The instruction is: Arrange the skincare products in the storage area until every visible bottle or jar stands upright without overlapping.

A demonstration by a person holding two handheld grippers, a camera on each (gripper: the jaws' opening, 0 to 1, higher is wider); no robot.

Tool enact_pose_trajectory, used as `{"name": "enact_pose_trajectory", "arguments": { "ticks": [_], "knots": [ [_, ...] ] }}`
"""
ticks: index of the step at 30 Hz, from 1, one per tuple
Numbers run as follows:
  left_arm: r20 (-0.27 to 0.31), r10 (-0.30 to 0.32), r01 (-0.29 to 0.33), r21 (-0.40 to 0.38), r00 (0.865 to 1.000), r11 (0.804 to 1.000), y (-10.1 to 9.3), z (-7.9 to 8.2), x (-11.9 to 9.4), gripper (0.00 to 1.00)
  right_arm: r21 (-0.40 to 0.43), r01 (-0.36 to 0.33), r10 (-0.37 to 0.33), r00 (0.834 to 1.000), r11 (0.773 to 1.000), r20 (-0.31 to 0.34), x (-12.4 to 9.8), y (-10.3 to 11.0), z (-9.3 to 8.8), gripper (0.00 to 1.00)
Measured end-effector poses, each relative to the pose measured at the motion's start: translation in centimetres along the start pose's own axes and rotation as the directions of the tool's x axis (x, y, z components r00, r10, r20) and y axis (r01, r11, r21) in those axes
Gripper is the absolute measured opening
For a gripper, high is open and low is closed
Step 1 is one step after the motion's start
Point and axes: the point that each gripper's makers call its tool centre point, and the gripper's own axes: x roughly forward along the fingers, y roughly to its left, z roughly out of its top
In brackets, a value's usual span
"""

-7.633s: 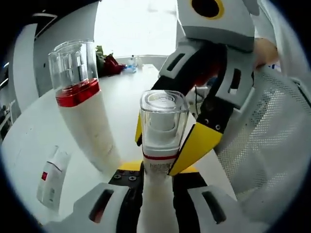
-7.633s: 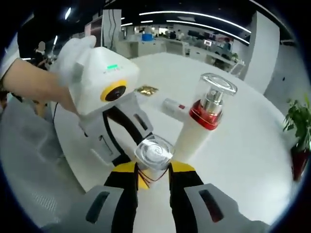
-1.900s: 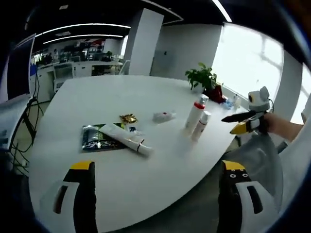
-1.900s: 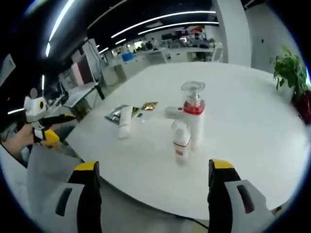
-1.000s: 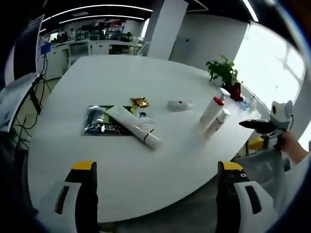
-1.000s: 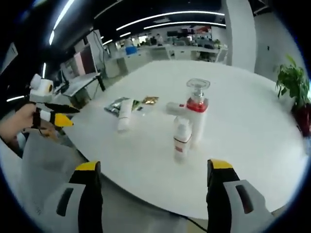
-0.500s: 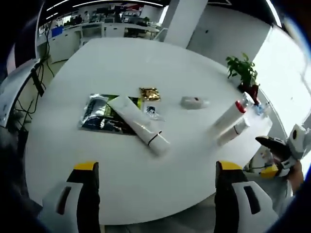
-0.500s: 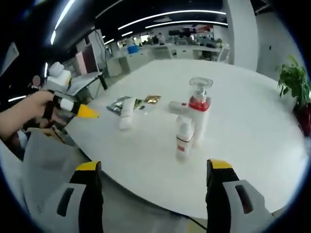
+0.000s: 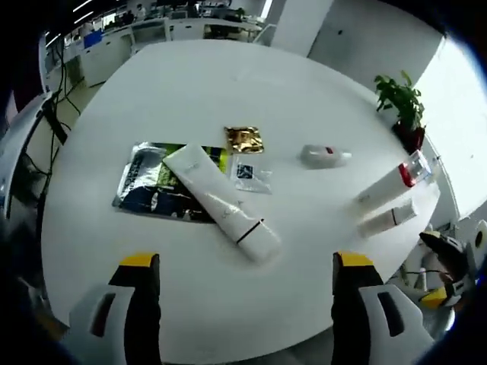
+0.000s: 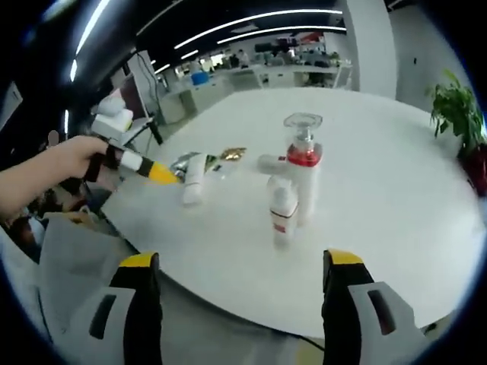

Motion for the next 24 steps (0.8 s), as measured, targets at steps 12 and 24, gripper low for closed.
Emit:
{"name": "enact_pose_trajectory", "arguments": {
  "ticks": [12,24],
  "knots": [
    [-0.06,0.064,-0.069,-0.081,0.996,0.994,-0.2,2.5,3.2,0.82,0.03,-0.009,0.009,1.0,0.999,0.004,0.0,0.0,0.0,0.87],
    [-0.087,0.158,-0.17,-0.155,0.984,0.973,1.9,3.6,5.0,0.76,0.046,-0.013,0.012,1.0,0.999,0.014,0.0,0.0,0.0,0.86]
  ]
}}
